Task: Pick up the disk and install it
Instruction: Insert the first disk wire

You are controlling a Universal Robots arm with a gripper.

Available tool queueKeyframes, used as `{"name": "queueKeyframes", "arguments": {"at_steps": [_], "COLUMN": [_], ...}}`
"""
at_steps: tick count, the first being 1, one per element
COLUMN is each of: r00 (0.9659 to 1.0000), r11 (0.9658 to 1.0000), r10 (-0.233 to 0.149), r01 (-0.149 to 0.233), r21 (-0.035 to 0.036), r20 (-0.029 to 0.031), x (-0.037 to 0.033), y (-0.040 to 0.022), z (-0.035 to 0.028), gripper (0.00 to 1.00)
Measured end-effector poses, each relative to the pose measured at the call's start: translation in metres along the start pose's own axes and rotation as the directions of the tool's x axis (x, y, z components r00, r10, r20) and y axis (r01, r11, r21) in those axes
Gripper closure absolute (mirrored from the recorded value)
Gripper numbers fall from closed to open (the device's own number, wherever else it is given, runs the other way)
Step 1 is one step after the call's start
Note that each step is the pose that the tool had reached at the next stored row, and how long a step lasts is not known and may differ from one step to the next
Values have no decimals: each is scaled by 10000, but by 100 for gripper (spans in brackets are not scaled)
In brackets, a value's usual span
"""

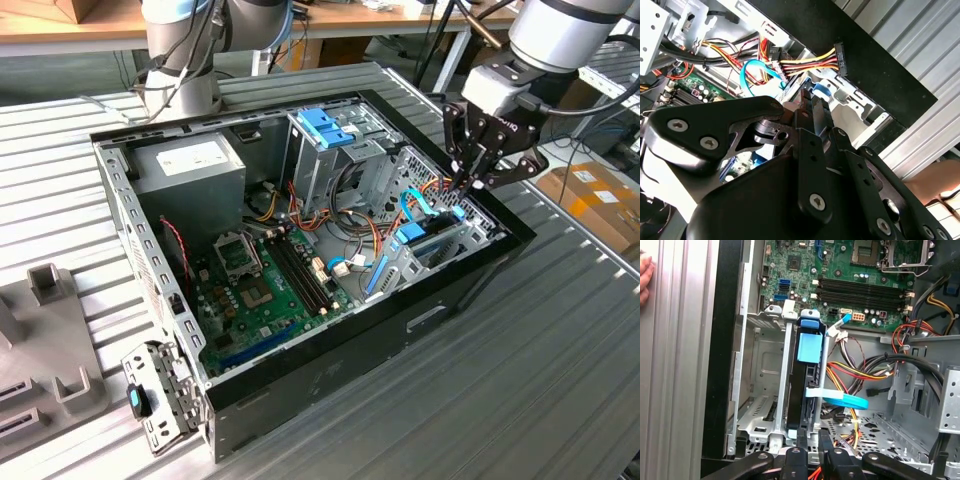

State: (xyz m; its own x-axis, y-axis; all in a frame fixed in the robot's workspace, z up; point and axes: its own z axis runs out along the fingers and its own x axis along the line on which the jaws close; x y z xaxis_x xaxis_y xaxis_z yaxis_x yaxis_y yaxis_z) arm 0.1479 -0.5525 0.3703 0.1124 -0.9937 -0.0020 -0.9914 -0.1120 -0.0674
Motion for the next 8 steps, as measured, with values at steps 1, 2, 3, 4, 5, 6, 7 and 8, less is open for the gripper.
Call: {"name": "queueKeyframes", "arguments": {"at_steps": [1,2,3,4,5,6,7,8], "r00": [10000,10000,10000,10000,10000,10000,10000,10000], "r11": [10000,10000,10000,10000,10000,10000,10000,10000], "r10": [0,-1,0,0,-1,-2,-3,-2], "r01": [0,1,0,0,1,2,3,2], "r21": [0,0,0,0,0,0,0,0], "r20": [0,0,0,1,0,0,0,1], "x": [0,1,1,1,0,-1,-5,-5], "y": [-1,-5,-8,-8,-9,-12,-17,-17], "z": [0,1,1,1,1,1,1,1], "gripper": [76,76,76,76,76,76,76,76]}}
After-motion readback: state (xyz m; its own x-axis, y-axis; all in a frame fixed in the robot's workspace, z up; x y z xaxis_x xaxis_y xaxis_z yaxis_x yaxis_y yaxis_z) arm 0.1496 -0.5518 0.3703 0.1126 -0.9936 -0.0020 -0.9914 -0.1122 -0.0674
